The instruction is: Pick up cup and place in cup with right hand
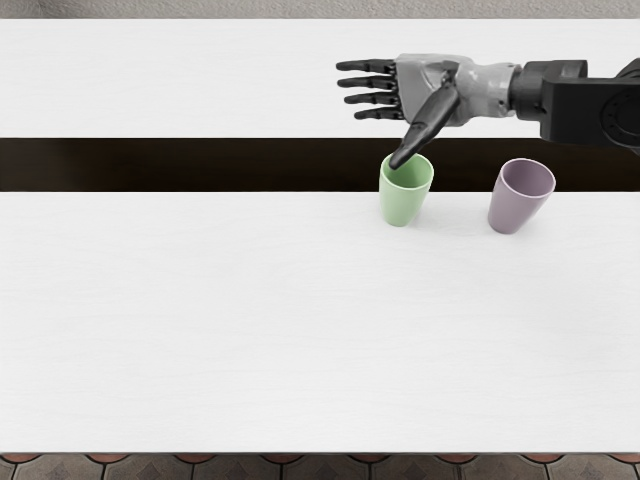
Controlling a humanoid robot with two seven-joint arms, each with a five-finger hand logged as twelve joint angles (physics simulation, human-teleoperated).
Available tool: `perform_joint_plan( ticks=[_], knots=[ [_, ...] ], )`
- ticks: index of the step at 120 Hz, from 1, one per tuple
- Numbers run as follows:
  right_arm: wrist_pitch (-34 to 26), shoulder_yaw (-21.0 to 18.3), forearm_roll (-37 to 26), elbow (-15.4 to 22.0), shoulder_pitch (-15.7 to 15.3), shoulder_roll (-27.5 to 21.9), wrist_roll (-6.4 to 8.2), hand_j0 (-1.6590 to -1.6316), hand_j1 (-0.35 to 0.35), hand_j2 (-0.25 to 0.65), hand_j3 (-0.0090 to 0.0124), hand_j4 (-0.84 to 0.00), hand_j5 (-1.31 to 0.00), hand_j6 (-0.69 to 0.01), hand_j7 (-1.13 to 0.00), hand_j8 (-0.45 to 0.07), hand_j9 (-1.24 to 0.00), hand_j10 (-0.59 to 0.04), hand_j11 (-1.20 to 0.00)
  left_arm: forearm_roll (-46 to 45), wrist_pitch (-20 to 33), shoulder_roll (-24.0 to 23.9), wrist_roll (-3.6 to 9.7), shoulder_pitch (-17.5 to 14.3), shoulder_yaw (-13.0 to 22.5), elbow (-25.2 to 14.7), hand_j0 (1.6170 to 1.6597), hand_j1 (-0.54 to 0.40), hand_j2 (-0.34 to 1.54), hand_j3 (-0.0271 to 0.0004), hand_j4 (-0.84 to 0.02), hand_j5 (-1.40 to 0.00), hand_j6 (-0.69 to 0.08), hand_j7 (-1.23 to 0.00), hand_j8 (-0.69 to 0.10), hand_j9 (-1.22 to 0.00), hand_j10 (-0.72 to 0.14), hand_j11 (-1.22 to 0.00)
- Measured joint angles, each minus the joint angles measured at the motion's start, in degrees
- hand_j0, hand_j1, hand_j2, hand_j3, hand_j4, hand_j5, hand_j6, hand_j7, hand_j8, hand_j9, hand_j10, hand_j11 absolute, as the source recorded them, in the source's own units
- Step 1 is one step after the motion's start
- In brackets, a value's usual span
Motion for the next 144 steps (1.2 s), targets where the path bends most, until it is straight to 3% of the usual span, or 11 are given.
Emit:
perform_joint_plan(
  ticks=[18, 31, 46, 75, 138, 144],
  knots=[
    [0.0, 0.1, -0.2, 0.9, 0.5, -0.2, -0.14, -1.6581, -0.349, 0.001, 0.0000, 0.000, 0.00, 0.000, 0.00, 0.000, 0.00, 0.000, 0.00, 0.0, 0.0, 0.0, 0.00, 0.0, 0.0, 0.0, 1.6581, 0.349, 0.00, 0.0000, 0.000, 0.00, 0.000, 0.00, 0.000, 0.00, 0.000, 0.00],
    [0.0, 0.2, -4.1, 1.0, 2.2, -0.3, -4.31, -1.6581, -0.349, 0.001, 0.0000, 0.000, 0.00, 0.000, 0.00, 0.000, 0.00, 0.000, 0.00, 0.0, 0.0, 0.0, 0.00, 0.0, 0.0, 0.0, 1.6581, 0.349, 0.00, 0.0000, 0.000, 0.00, 0.000, 0.00, 0.000, 0.00, 0.000, 0.00],
    [0.0, 0.2, -13.9, 1.1, 4.6, -1.0, -6.10, -1.6581, -0.349, 0.000, 0.0000, 0.000, 0.00, 0.000, 0.00, 0.000, 0.00, 0.000, 0.00, 0.0, 0.0, 0.0, 0.00, 0.0, 0.0, 0.0, 1.6581, 0.349, 0.00, 0.0000, 0.000, 0.00, 0.000, 0.00, 0.000, 0.00, 0.000, 0.00],
    [-9.0, -0.4, -26.4, 5.0, 6.4, -0.8, -6.95, -1.6581, -0.349, 0.000, 0.0000, -0.001, 0.00, -0.002, 0.00, -0.001, 0.00, -0.001, 0.00, 0.0, 0.0, 0.0, 0.00, 0.0, 0.0, 0.0, 1.6581, 0.349, 0.00, 0.0000, 0.000, 0.00, 0.000, 0.00, 0.000, 0.00, 0.000, 0.00],
    [-19.5, -5.6, -34.2, 6.9, 7.2, 2.9, -8.11, -1.6581, -0.349, 0.001, 0.0000, -0.002, 0.00, -0.003, 0.00, -0.002, 0.00, -0.001, 0.00, 0.0, 0.0, 0.0, 0.00, 0.0, 0.0, 0.0, 1.6581, 0.349, 0.00, 0.0000, 0.000, 0.00, 0.000, 0.00, 0.000, 0.00, 0.000, 0.00],
    [-20.8, -6.7, -35.5, 6.9, 7.5, 4.2, -8.97, -1.6581, -0.349, 0.001, 0.0000, -0.002, 0.00, -0.003, 0.00, -0.002, 0.00, -0.001, 0.00, 0.0, 0.0, 0.0, 0.00, 0.0, 0.0, 0.0, 1.6581, 0.349, 0.00, 0.0000, 0.000, 0.00, 0.000, 0.00, 0.000, 0.00, 0.000, 0.00]
  ],
)
